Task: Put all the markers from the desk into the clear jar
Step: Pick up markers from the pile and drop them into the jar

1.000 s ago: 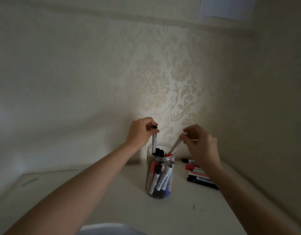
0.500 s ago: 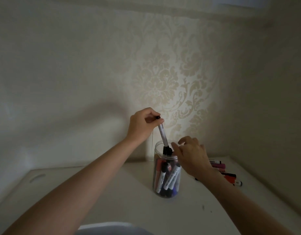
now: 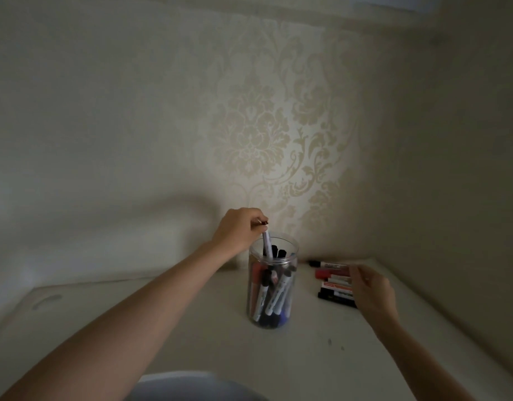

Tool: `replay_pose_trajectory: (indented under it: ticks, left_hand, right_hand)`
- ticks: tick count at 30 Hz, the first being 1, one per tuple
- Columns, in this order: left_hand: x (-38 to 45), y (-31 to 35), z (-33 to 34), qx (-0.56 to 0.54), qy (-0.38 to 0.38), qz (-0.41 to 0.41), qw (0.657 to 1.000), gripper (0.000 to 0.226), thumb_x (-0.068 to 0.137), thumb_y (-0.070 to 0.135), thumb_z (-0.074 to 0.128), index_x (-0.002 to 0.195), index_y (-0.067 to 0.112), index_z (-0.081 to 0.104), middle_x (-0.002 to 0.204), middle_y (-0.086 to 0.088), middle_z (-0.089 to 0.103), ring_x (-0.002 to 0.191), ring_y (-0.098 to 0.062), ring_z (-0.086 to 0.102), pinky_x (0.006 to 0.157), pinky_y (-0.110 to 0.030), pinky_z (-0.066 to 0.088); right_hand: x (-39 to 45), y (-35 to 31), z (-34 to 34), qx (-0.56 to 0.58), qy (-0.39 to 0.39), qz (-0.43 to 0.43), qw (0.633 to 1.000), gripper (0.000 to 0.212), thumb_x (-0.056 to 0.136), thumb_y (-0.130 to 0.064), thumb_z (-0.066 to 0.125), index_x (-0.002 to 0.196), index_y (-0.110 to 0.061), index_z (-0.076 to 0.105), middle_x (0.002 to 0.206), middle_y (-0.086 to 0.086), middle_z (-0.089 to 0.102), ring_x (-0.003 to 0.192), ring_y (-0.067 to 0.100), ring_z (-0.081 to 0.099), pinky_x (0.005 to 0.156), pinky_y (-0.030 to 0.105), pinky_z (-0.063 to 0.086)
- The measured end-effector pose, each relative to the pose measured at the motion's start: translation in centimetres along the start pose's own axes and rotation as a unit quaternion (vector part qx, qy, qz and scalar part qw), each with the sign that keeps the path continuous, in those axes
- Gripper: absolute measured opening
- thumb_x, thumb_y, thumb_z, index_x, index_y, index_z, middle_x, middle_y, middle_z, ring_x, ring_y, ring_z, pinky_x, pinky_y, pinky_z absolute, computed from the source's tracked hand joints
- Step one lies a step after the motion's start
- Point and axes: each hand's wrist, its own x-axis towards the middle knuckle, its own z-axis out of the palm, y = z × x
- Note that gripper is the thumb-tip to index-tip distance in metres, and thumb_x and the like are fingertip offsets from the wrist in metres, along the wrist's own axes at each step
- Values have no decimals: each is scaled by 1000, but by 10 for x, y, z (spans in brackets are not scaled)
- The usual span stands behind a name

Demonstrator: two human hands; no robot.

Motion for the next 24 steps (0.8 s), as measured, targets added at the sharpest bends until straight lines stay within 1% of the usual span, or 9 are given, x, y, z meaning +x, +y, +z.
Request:
replay_pose_trajectory:
  ticks: [2, 6, 9, 11, 13, 16, 18, 22, 24]
  left_hand:
    - [-1, -5, -1, 12, -8, -14, 1000, 19, 91, 18, 72, 109, 13, 75, 103, -6, 77, 96, -20, 72, 85, -26, 52]
    - [-3, -3, 5, -26, 3, -29, 999, 9, 86, 19, 77, 93, 16, 72, 94, -3, 78, 91, -17, 72, 82, -27, 52]
    - [-1, 7, 13, 29, -6, -27, 999, 15, 87, 24, 77, 86, 15, 65, 90, -2, 77, 83, -19, 70, 73, -28, 49]
    - [-1, 13, 15, 36, -30, -20, 999, 19, 84, 24, 79, 82, 14, 63, 86, 0, 75, 81, -19, 69, 74, -31, 53]
    - [-4, 17, 15, 20, -41, -14, 999, 25, 81, 26, 82, 72, 19, 60, 83, 1, 74, 82, -20, 70, 78, -36, 56]
    - [-9, 16, 19, 143, -70, 4, 987, 35, 89, 45, 69, 66, 19, 63, 69, 6, 66, 80, -18, 58, 85, -38, 50]
    - [-12, 18, 19, 181, -93, -10, 979, 45, 97, 46, 56, 75, 12, 73, 74, -3, 69, 86, -20, 56, 86, -37, 45]
    - [-13, 32, 11, 54, 35, 27, 998, 36, 97, 35, 61, 76, 11, 78, 83, -4, 71, 77, -19, 65, 76, -31, 48]
    - [-18, 50, 14, 19, 58, 75, 995, 32, 97, 34, 61, 80, 12, 77, 83, -1, 72, 75, -14, 66, 72, -24, 50]
  right_hand:
    - [1, 18, -10, -18, 9, 14, 1000, 23, 93, -29, 46, 80, -27, 66, 67, -11, 64, 63, -1, 52, 55, 22, 39]
    - [-3, 43, -21, -21, 15, 37, 999, 23, 93, -31, 48, 82, -26, 68, 72, 1, 67, 66, 16, 56, 61, 31, 40]
    - [-7, 50, -20, -27, 10, 33, 999, 25, 93, -29, 50, 83, -17, 69, 71, 7, 65, 59, 10, 50, 58, 29, 38]
    - [-9, 51, -22, -26, 6, 26, 999, 23, 93, -28, 50, 87, -20, 71, 72, 3, 64, 60, 5, 50, 57, 26, 38]
    - [-10, 52, -25, -21, 0, 22, 1000, 22, 93, -28, 50, 94, -22, 72, 78, 2, 66, 67, 13, 55, 61, 27, 38]
    - [-9, 55, -33, -14, 10, 24, 1000, 23, 92, -26, 51, 96, -22, 73, 81, 5, 69, 73, 22, 58, 60, 27, 38]
    - [-10, 58, -37, -13, 14, 34, 999, 23, 92, -27, 52, 96, -21, 73, 83, 9, 72, 73, 25, 61, 58, 26, 40]
    - [-11, 70, -45, -24, 15, 39, 999, 23, 92, -29, 51, 92, -21, 73, 85, 8, 73, 70, 24, 63, 60, 27, 42]
    - [-11, 76, -50, -38, 6, 41, 998, 21, 91, -29, 53, 94, -21, 72, 82, 4, 71, 65, 18, 61, 58, 27, 43]
